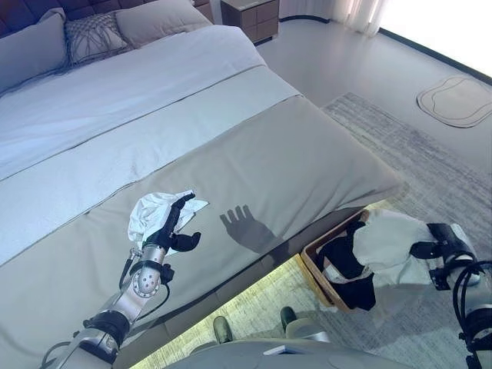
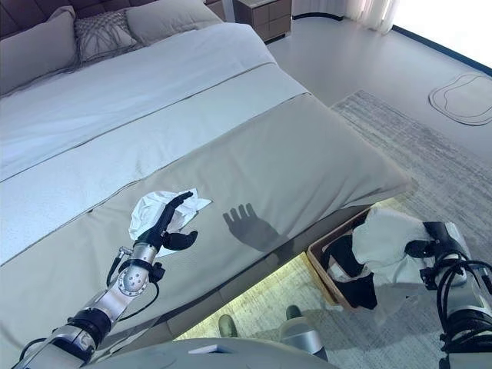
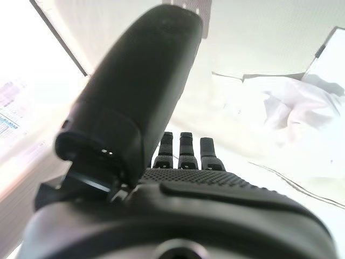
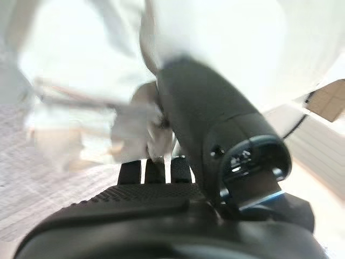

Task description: Pick up the clothes from the bed and place them into the basket

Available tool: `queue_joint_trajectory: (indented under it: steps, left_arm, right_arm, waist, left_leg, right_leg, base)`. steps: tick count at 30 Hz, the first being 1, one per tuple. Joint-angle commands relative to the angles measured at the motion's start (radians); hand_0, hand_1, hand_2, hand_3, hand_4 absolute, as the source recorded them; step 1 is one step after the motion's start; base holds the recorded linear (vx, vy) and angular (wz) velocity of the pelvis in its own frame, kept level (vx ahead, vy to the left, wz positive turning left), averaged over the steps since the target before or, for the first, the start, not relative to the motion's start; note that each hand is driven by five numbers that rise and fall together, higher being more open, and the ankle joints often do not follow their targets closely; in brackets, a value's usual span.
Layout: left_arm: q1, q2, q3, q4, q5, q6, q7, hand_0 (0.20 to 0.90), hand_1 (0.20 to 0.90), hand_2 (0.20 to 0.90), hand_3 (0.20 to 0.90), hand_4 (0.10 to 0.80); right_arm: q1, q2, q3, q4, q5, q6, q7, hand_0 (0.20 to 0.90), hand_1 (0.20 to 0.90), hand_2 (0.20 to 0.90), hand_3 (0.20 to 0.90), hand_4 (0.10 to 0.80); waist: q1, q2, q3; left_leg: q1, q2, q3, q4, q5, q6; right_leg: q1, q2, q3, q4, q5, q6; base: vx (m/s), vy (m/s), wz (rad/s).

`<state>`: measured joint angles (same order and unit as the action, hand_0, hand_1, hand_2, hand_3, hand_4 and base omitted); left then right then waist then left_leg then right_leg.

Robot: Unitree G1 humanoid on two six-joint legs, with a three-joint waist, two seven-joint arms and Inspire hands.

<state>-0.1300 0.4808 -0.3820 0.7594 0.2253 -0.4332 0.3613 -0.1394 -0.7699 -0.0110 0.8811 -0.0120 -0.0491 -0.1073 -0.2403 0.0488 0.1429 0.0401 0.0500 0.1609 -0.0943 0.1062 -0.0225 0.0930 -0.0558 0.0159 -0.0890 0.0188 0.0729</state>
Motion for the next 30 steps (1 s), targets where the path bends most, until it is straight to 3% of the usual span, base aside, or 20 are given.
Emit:
queue_joint_trajectory:
  steps: [1,9,18,23,30]
  left_arm:
    - [-0.126,0.059,0.021,-0.073,-0.040,-0.046,0.024,0.900,0.900,0.900,0.900,0.800]
    - [-0.114,0.068,0.024,-0.075,-0.055,-0.056,0.000,0.900,0.900,0.900,0.900,0.800]
    - [-0.111,0.059,0.037,-0.097,-0.025,-0.021,0.086,0.900,0.900,0.900,0.900,0.800]
    - [-0.104,0.023,0.048,-0.044,-0.001,0.038,0.110,0.900,0.900,0.900,0.900,0.800]
    - [-0.096,-0.009,0.034,0.008,0.040,0.100,0.143,0.900,0.900,0.900,0.900,0.800]
  right_arm:
    - [-0.142,-0.104,-0.014,0.037,-0.012,-0.076,-0.082,0.900,0.900,0.900,0.900,0.800]
    - [-0.127,-0.111,-0.031,0.044,0.003,-0.081,-0.063,0.900,0.900,0.900,0.900,0.800]
    - [-0.124,-0.090,-0.028,-0.020,0.043,-0.090,-0.052,0.900,0.900,0.900,0.900,0.800]
    - [-0.152,-0.064,0.030,-0.167,-0.077,-0.034,-0.108,0.900,0.900,0.900,0.900,0.800]
    - [-0.243,-0.040,0.169,-0.261,-0.228,-0.021,-0.160,0.900,0.900,0.900,0.900,0.800]
  waist:
    - [0.060,-0.021,-0.055]
    - [0.061,-0.022,-0.054]
    - [0.070,-0.025,-0.045]
    - [0.083,-0.028,-0.033]
    - [0.132,-0.038,-0.018]
  left_leg:
    - [0.089,0.001,0.047,0.008,-0.132,-0.011]
    - [0.088,0.000,0.046,0.010,-0.131,-0.011]
    - [0.086,0.000,0.035,0.010,-0.128,-0.013]
    - [0.077,-0.009,0.014,0.010,-0.123,-0.012]
    - [0.055,-0.026,-0.032,0.011,-0.114,-0.003]
  right_leg:
    - [-0.101,0.033,0.017,0.074,0.048,0.018]
    - [-0.101,0.032,0.015,0.078,0.045,0.018]
    - [-0.098,0.026,0.007,0.079,0.045,0.016]
    - [-0.097,0.019,-0.008,0.081,0.042,0.014]
    - [-0.094,0.008,-0.042,0.086,0.034,0.010]
  base:
    - [0.000,0.000,0.00]
    - [0.000,0.000,0.00]
    - [0.008,-0.002,0.00]
    - [0.007,0.013,0.00]
    - [0.038,0.024,0.11]
